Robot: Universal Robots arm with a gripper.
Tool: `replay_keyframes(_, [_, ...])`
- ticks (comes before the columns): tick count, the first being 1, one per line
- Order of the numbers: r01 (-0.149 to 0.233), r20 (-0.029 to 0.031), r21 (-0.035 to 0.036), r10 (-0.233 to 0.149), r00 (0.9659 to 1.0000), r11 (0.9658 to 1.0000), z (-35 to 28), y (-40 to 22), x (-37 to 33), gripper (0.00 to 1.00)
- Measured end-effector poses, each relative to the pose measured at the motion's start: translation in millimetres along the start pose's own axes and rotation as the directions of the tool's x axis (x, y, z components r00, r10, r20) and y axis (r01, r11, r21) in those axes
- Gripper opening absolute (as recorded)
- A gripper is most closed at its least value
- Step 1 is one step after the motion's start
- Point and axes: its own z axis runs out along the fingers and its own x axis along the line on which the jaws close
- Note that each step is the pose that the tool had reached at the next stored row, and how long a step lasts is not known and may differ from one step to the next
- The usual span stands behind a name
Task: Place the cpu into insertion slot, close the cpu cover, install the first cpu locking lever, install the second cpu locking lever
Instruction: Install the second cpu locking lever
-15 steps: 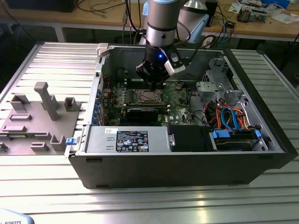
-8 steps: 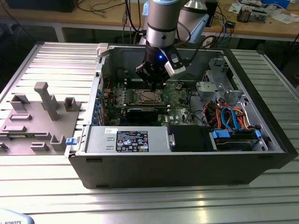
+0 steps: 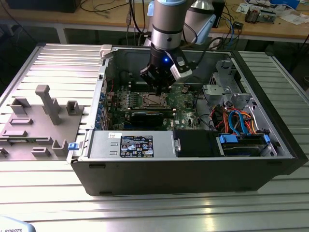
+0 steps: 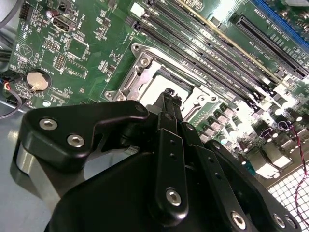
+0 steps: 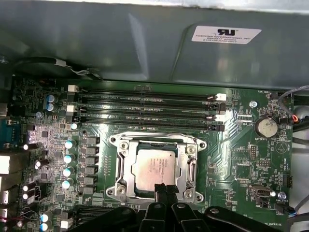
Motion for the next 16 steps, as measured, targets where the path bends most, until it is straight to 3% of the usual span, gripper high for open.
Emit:
replay_keyframes(3, [0.000,0.0001,-0.0001,0.000,1.0000,1.0000,0.1,-1.4,0.1,0.11])
replay_keyframes(8, [0.000,0.0000,-0.0001,0.000,1.0000,1.0000,0.0,-8.8,0.5,0.11])
replay_keyframes(14, [0.000,0.0001,-0.0004,0.000,1.0000,1.0000,-0.1,-20.7,1.2,0.11])
replay_keyframes(16, [0.000,0.0002,-0.0034,0.000,1.0000,1.0000,-0.2,-25.5,1.5,0.11])
